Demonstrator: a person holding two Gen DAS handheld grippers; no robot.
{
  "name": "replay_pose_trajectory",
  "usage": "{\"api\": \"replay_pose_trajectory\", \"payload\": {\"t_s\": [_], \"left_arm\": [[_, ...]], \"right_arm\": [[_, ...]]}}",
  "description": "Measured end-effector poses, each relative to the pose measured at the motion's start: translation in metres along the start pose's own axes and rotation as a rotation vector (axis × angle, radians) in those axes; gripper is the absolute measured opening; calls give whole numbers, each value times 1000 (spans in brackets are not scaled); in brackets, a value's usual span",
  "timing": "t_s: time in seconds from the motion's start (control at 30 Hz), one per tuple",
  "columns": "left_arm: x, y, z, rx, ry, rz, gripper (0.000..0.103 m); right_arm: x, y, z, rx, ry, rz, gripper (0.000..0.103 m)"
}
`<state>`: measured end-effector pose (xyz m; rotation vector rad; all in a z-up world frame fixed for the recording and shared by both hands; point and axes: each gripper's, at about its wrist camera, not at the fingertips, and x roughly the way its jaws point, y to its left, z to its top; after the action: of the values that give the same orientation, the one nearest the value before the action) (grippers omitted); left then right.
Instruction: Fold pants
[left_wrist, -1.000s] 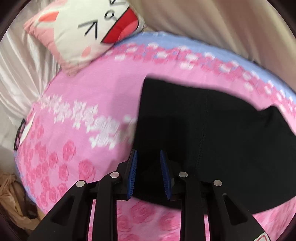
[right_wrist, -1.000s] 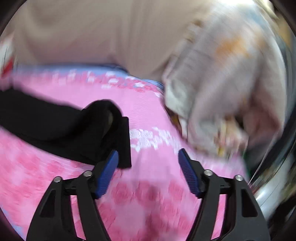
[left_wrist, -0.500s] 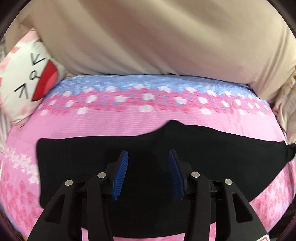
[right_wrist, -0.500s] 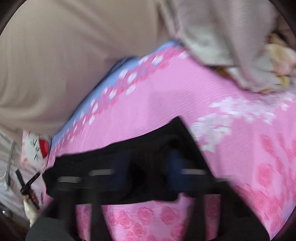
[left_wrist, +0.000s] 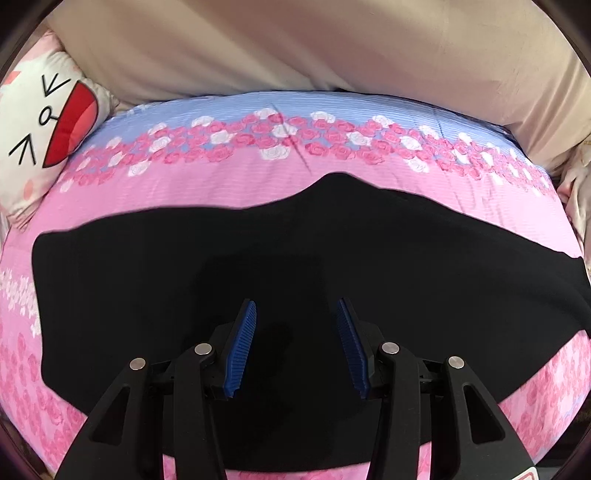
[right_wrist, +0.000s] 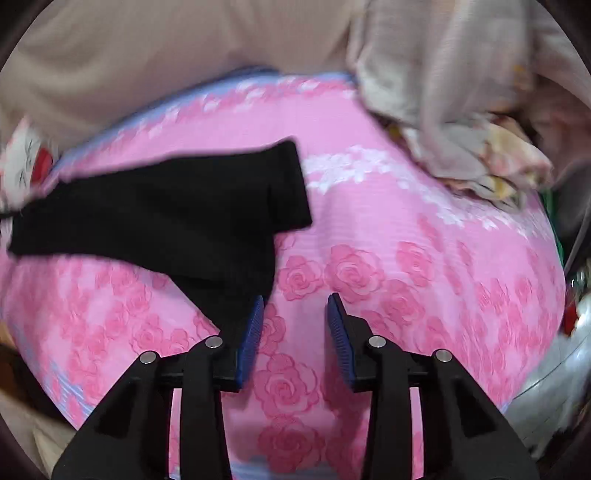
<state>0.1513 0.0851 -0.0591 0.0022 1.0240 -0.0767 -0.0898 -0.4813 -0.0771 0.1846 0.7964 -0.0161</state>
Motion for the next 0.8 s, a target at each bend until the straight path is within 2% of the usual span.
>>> {"api": "replay_pose_trajectory", "payload": {"t_s": [0.03, 0.07, 0.1, 0.13, 0.2, 0.23, 0.3, 0.33, 0.37, 0.43, 0.5, 0.63, 0.67, 0.7, 0.73, 0.77, 0.8], "left_arm": [[0, -3, 4, 3, -9, -5, 44], [-2, -11, 9, 9, -27, -18, 44], [-3, -17, 13, 15, -39, -30, 44], [-4, -23, 17, 22, -48, -40, 44], [-6, -37, 22, 38, -61, -60, 46], [-8, -42, 22, 45, -65, -67, 51], [-13, -46, 19, 63, -79, -74, 53], [-15, -46, 17, 68, -81, -74, 53], [-17, -43, 15, 70, -82, -70, 53], [-16, -37, 13, 68, -69, -49, 53], [-12, -33, 16, 64, -64, -30, 53], [-5, -39, 31, 51, -103, -2, 53], [-3, -44, 34, 56, -119, 8, 53], [0, -49, 36, 68, -130, 16, 53], [3, -52, 37, 76, -137, 25, 54], [9, -55, 37, 86, -139, 45, 55], [15, -56, 37, 92, -130, 65, 55]], "right_arm": [[-10, 3, 12, 15, -63, 18, 50], [-13, 5, 22, 27, -94, 14, 77], [-12, 9, 37, 49, -130, 6, 89], [-8, 13, 47, 61, -134, 39, 91], [8, 19, 68, 69, -97, 93, 89], [26, 24, 73, 48, -27, 55, 89], [49, 34, 73, 0, 92, -28, 88], [57, 41, 69, -20, 134, -30, 69], [58, 44, 64, -27, 145, 1, 35], [56, 53, 61, -53, 143, -10, 10], [45, 68, 73, -120, 76, -46, 9], [-25, 99, 114, -265, -353, -86, 8], [-27, 99, 120, -283, -398, -101, 9], [-16, 91, 125, -286, -378, -112, 9], [0, 80, 126, -263, -314, -114, 12], [24, 64, 121, -228, -215, -114, 23], [49, 49, 113, -198, -115, -149, 26]]}}
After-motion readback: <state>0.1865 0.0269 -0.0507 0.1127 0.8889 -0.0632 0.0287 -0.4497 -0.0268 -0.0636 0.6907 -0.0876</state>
